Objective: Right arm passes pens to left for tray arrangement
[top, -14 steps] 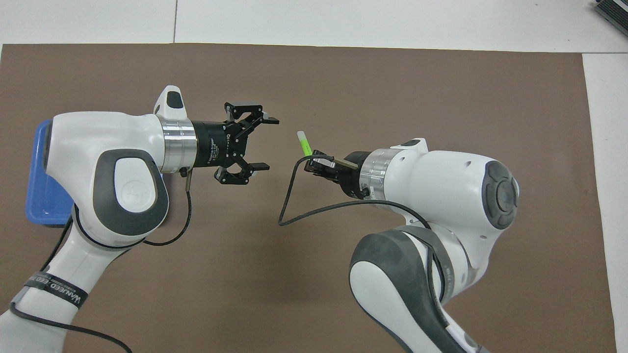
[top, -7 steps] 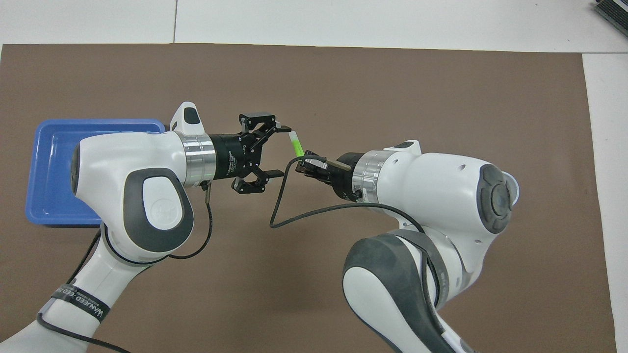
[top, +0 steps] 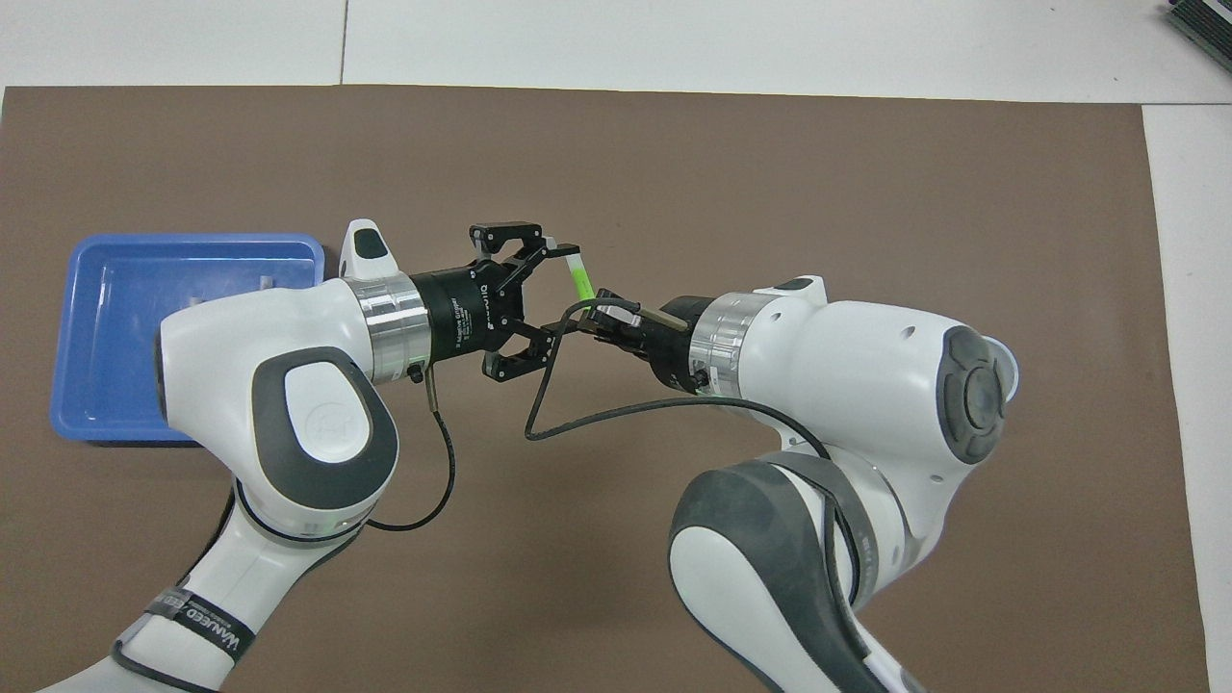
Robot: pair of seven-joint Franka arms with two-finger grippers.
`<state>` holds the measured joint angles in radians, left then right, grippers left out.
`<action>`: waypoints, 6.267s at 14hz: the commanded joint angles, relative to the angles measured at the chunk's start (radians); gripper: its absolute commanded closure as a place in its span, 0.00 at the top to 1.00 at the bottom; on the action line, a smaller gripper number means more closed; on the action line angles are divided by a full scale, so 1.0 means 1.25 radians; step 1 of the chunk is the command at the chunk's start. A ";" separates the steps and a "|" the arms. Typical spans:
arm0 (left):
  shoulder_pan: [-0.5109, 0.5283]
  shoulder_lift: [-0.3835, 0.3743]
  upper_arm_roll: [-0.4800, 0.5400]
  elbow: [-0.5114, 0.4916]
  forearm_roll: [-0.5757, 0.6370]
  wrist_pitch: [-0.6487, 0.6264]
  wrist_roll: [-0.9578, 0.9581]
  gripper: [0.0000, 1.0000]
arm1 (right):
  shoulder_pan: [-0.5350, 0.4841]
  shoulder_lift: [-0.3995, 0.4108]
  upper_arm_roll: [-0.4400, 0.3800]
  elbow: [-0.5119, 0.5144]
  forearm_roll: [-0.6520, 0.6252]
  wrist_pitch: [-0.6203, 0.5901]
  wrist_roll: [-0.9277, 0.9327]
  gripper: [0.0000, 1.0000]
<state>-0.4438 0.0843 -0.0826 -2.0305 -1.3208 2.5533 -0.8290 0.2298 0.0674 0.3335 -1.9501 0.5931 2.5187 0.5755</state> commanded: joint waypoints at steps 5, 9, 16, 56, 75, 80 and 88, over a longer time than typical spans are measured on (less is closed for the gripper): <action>-0.049 -0.021 0.008 -0.027 -0.040 0.050 -0.009 0.59 | 0.010 0.016 0.001 0.016 0.020 0.036 0.011 0.00; -0.029 -0.018 0.013 -0.011 -0.033 0.009 0.001 0.59 | 0.012 0.018 0.001 0.020 0.019 0.046 0.013 0.00; -0.027 -0.018 0.013 -0.011 -0.013 0.003 0.004 0.00 | 0.012 0.018 0.001 0.021 0.019 0.046 0.013 0.00; -0.005 -0.033 0.016 -0.032 0.026 -0.045 0.042 0.57 | 0.012 0.018 0.001 0.020 0.019 0.055 0.012 0.00; 0.036 -0.053 0.017 -0.032 0.071 -0.129 0.042 0.00 | 0.014 0.020 0.001 0.025 0.019 0.055 0.017 0.00; 0.048 -0.056 0.018 -0.032 0.097 -0.138 0.042 0.00 | 0.011 0.023 0.001 0.024 0.020 0.043 0.017 0.24; 0.209 -0.051 0.017 0.047 0.341 -0.388 0.158 0.00 | -0.040 -0.033 -0.009 0.025 -0.103 -0.183 0.002 1.00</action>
<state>-0.2382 0.0274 -0.0564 -1.9959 -0.9533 2.1630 -0.7040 0.2243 0.0645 0.3173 -1.9203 0.5466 2.4008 0.5930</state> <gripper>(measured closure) 0.824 0.150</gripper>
